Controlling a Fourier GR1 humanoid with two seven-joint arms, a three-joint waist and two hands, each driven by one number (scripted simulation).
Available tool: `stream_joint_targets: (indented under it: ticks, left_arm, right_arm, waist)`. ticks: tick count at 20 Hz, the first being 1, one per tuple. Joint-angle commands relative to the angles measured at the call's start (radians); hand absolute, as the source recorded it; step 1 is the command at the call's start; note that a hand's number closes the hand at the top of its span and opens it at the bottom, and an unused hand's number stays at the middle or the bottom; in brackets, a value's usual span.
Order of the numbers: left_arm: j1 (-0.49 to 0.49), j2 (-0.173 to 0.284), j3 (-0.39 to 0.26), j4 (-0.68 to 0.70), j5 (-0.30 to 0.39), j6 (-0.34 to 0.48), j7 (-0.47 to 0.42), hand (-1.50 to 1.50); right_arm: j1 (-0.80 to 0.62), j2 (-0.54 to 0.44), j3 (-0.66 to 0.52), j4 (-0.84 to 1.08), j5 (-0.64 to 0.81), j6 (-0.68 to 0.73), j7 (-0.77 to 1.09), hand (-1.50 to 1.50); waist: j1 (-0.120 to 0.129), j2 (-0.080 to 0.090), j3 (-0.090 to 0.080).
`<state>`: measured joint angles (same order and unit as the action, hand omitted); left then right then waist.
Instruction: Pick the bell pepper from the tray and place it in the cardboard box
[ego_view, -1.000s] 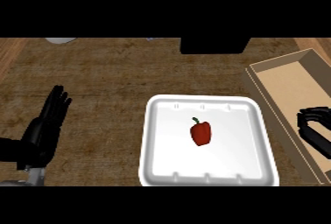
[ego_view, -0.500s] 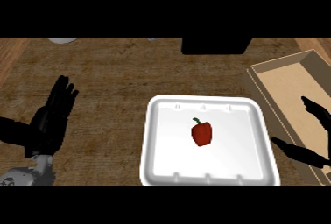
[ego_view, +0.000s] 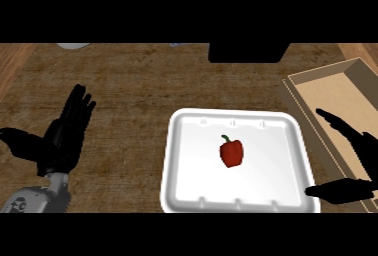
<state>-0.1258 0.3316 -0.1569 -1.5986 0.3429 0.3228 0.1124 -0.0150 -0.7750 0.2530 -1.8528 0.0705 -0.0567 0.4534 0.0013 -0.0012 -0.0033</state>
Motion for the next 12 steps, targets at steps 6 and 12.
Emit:
stream_joint_targets:
  ticks: [6, 12]
  left_arm:
    - [0.008, -0.032, 0.034, 0.0, -0.049, -0.031, 0.004, 0.0]
    - [0.015, -0.038, 0.039, -0.108, -0.082, -0.003, 0.103, 0.0]
  right_arm:
    - [-0.18, 0.173, 0.039, -0.066, 0.0, 0.132, 0.273, -1.5]
    - [-0.212, 0.268, 0.08, -0.031, 0.106, 0.154, 0.367, -1.5]
  waist:
    - [0.002, 0.001, 0.003]
    - [0.001, 0.0, 0.003]
